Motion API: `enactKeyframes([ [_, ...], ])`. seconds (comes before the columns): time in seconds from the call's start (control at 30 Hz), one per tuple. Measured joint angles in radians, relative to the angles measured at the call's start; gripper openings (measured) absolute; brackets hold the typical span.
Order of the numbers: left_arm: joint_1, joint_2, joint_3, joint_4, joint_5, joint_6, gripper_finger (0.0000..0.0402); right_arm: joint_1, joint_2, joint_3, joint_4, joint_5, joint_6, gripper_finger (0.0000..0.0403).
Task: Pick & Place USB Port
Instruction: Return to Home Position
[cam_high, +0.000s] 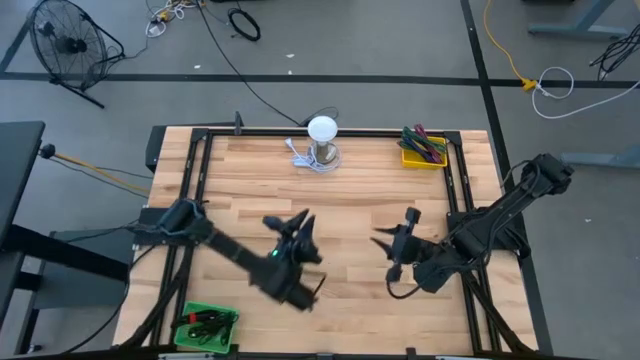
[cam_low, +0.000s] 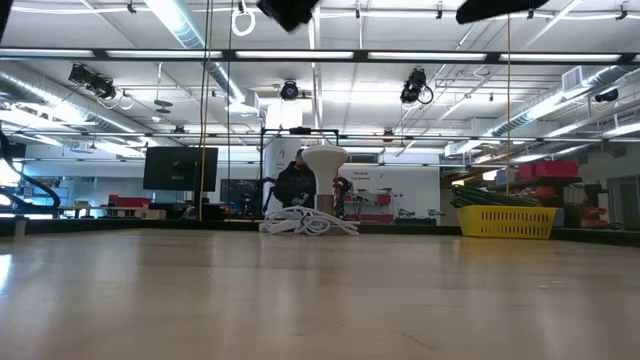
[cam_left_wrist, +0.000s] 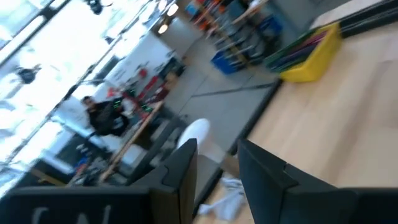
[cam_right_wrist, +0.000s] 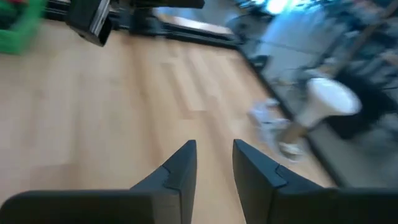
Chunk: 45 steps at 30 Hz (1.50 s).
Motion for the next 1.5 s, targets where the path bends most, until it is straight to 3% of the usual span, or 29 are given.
enactKeyframes([
  [0.13,0.098,0.005,0.0,0.013,-0.024,0.017,0.0121,-0.035,-0.006,-0.077,0.026,0.121,0.0,0.0104],
  [0.2,0.148,0.017,0.001,0.03,-0.031,0.016,0.0121,-0.085,-0.014,-0.131,0.05,0.111,0.008,0.0104],
  [0.47,0.292,0.054,0.0,0.075,-0.046,0.018,0.0121,-0.335,-0.094,-0.361,0.441,-0.22,-0.195,0.0104],
  [0.63,0.358,0.057,0.001,0.096,-0.055,0.047,0.0121,-0.484,-0.163,-0.409,0.66,-0.466,-0.352,0.0104],
  [0.8,0.391,0.057,0.046,0.1,-0.053,0.058,0.0121,-0.593,-0.205,-0.408,0.74,-0.639,-0.486,0.0104],
  [0.97,0.414,0.066,0.103,0.195,-0.053,0.069,0.0121,-0.695,-0.21,-0.408,0.781,-0.81,-0.497,0.0104],
  [1.2,0.45,0.066,0.139,0.333,-0.05,0.15,0.0118,-0.814,-0.211,-0.408,0.769,-0.948,-0.528,0.0104],
  [1.27,0.463,0.066,0.138,0.44,-0.045,0.263,0.011,-0.849,-0.211,-0.408,0.77,-0.987,-0.527,0.0104],
  [1.33,0.473,0.073,0.138,0.602,-0.024,0.486,0.0101,-0.882,-0.211,-0.408,0.775,-1.036,-0.524,0.0104],
  [1.43,0.482,0.075,0.137,0.816,0.154,0.882,0.0085,-0.922,-0.212,-0.41,0.747,-1.111,-0.524,0.0104],
  [1.5,0.485,0.072,0.133,0.881,0.231,1.004,0.0076,-0.938,-0.212,-0.411,0.719,-1.14,-0.519,0.0104],
])
